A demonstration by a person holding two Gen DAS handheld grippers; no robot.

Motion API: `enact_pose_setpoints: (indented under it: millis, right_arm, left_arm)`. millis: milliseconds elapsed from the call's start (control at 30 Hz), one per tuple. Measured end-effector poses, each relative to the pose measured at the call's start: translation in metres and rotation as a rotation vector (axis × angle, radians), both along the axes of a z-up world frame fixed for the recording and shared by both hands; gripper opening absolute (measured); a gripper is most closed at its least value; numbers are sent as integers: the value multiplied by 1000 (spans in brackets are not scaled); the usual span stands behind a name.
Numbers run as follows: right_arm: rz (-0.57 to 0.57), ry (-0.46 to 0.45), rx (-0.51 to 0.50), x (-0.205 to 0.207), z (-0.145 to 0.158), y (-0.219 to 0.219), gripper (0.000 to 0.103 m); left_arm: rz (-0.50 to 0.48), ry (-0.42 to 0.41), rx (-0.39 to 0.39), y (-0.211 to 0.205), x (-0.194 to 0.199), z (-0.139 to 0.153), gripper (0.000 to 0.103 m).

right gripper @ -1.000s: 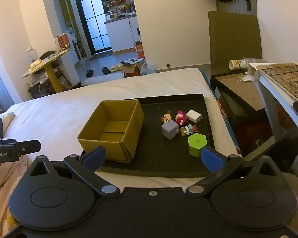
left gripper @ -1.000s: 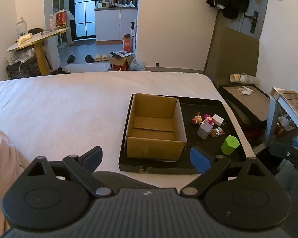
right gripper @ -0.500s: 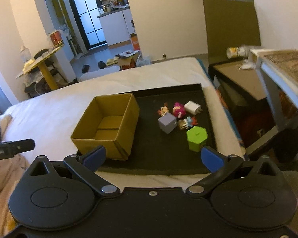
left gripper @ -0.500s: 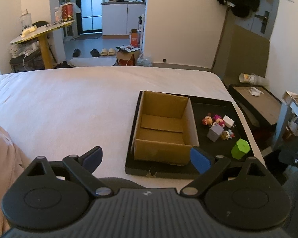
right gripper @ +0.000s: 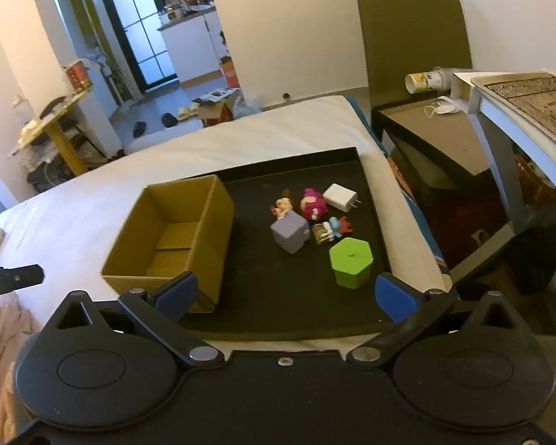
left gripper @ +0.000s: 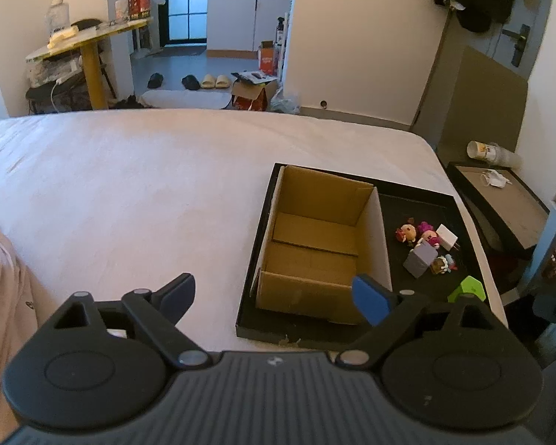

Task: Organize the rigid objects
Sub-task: 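Move the left gripper to the box wall while the right gripper approaches the green hexagonal block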

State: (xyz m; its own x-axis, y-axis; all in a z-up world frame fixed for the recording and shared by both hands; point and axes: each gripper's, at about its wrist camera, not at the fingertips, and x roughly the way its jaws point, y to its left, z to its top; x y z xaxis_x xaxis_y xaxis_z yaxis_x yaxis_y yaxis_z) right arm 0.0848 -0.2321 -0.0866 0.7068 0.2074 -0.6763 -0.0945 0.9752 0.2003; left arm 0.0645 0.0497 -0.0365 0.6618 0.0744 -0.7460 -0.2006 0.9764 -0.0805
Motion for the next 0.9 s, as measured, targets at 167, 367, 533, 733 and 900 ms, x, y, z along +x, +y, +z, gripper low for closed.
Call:
enact_pose_setpoints:
  millis: [167, 367, 533, 733, 900]
  right_arm:
    - [-16, 0, -43, 13, -8, 3, 103]
    - [-35, 46, -50, 37, -22, -2, 102]
    - [-36, 80, -74, 57, -31, -3, 101]
    - [-21, 113, -107, 75, -41, 1, 98]
    - [-26, 153, -100, 88, -50, -1, 98]
  left_arm:
    - [14, 10, 3, 4, 13, -5, 92]
    - [36, 44, -10, 9, 31, -18, 87]
    - [57, 78, -21, 15, 48, -29, 81]
    - [79, 122, -28, 25, 66, -39, 74]
    - [105, 154, -42, 34, 78, -48, 70]
